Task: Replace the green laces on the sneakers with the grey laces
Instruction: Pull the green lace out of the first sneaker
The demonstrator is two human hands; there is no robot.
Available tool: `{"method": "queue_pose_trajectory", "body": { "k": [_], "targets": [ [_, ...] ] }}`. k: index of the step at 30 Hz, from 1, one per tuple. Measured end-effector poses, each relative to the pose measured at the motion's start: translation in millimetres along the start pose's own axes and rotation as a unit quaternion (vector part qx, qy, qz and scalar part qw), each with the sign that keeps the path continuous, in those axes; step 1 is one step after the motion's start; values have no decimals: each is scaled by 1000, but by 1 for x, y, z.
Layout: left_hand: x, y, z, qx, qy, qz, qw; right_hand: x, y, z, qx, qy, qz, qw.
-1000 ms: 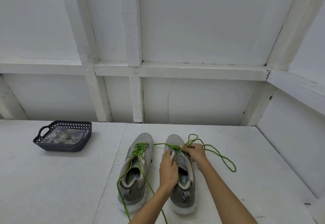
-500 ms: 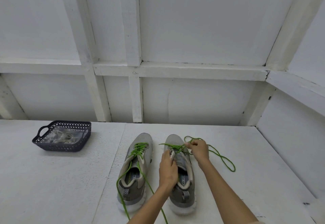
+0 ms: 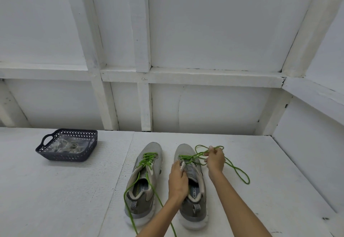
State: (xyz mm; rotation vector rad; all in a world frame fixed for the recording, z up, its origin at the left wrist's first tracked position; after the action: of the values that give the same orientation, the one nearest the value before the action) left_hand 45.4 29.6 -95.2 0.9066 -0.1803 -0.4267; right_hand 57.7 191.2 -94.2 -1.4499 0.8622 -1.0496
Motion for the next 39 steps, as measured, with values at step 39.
{"method": "queue_pose_trajectory", "body": {
  "k": [39],
  "targets": [
    [-79,19,23,-522,-85,-154,835,73,19,17,-162,-106,-103,976]
  ]
}}
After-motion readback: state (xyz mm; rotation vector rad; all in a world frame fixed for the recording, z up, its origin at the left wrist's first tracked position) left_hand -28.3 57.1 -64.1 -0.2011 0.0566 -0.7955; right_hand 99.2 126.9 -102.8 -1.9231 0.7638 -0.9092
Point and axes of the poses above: each hand's wrist, its own x-axis away from the middle knuckle, its own z-axis out of the back of the hand, y = z × x, the point moved 2 cm from there along -x, towards the middle knuckle, and after that the axes turned 14 degrees about -x, right-handed, at the moved point
